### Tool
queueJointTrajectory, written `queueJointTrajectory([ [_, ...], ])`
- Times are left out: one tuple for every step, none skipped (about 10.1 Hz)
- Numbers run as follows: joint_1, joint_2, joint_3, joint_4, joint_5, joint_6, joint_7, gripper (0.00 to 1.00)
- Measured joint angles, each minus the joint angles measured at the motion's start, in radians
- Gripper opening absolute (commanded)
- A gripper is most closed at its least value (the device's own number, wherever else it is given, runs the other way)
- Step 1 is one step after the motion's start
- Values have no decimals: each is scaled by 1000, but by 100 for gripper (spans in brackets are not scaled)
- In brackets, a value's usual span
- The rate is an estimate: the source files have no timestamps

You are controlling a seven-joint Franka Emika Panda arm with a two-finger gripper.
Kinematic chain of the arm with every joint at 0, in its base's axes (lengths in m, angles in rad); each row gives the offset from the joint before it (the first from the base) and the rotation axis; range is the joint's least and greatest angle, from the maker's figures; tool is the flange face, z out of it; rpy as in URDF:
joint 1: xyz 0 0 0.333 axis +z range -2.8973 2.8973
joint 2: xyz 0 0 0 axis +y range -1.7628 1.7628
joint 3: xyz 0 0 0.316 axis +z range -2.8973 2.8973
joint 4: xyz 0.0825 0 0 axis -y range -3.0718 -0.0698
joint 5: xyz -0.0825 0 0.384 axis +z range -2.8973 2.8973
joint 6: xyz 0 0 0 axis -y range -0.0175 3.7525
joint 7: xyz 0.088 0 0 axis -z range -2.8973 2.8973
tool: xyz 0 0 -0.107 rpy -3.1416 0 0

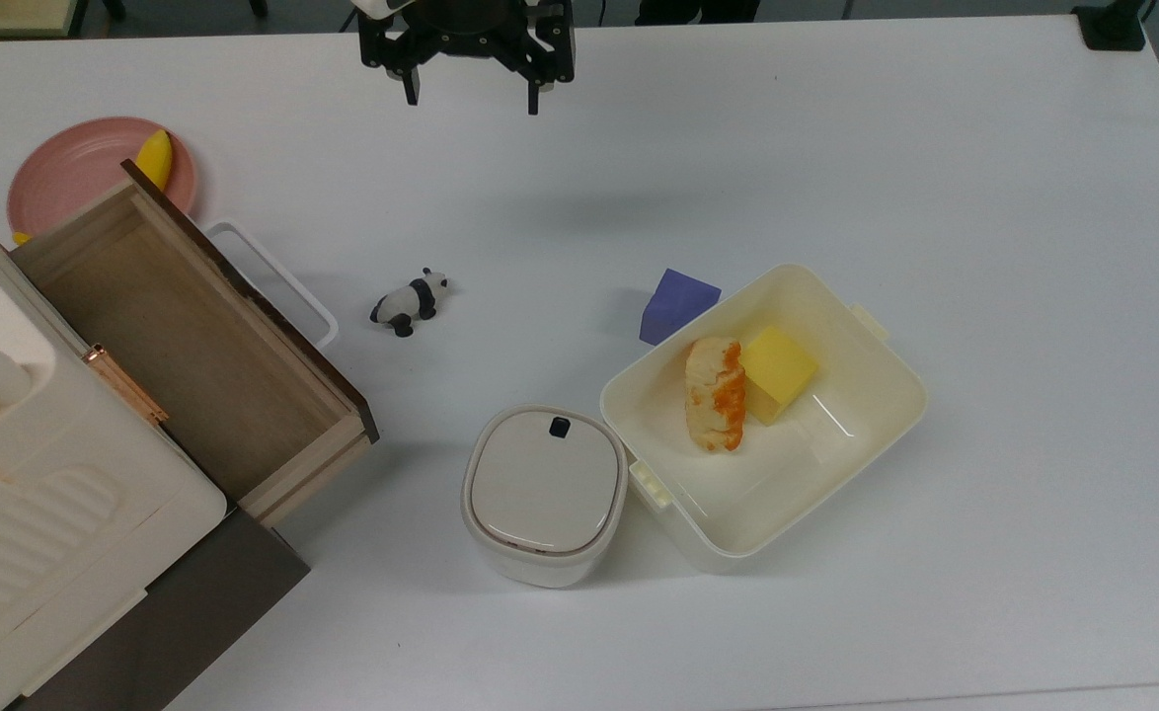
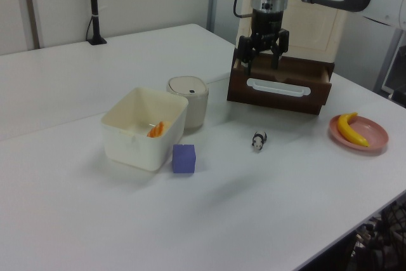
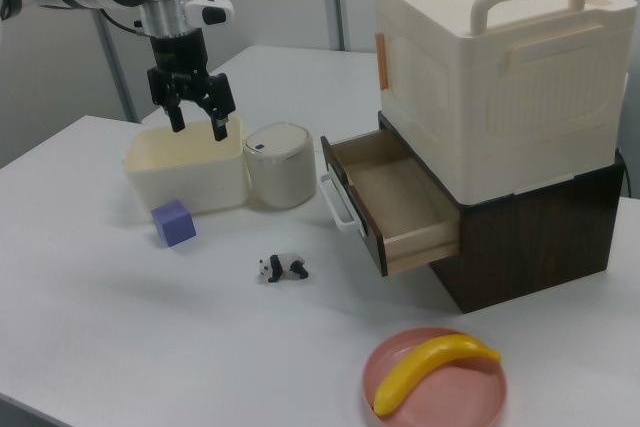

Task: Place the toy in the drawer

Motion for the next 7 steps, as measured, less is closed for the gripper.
queueJointTrajectory([
  [0, 0, 0, 0, 0, 0, 0, 100],
  [-4, 0, 0, 0, 0, 0, 0, 100],
  [-12, 0, 0, 1, 0, 0, 0, 100],
  [-18, 0, 0, 2, 0, 0, 0, 100],
  [-21, 0, 0, 2, 0, 0, 0, 100],
  [-21, 0, 0, 2, 0, 0, 0, 100],
  [-21, -1, 0, 2, 0, 0, 0, 100],
])
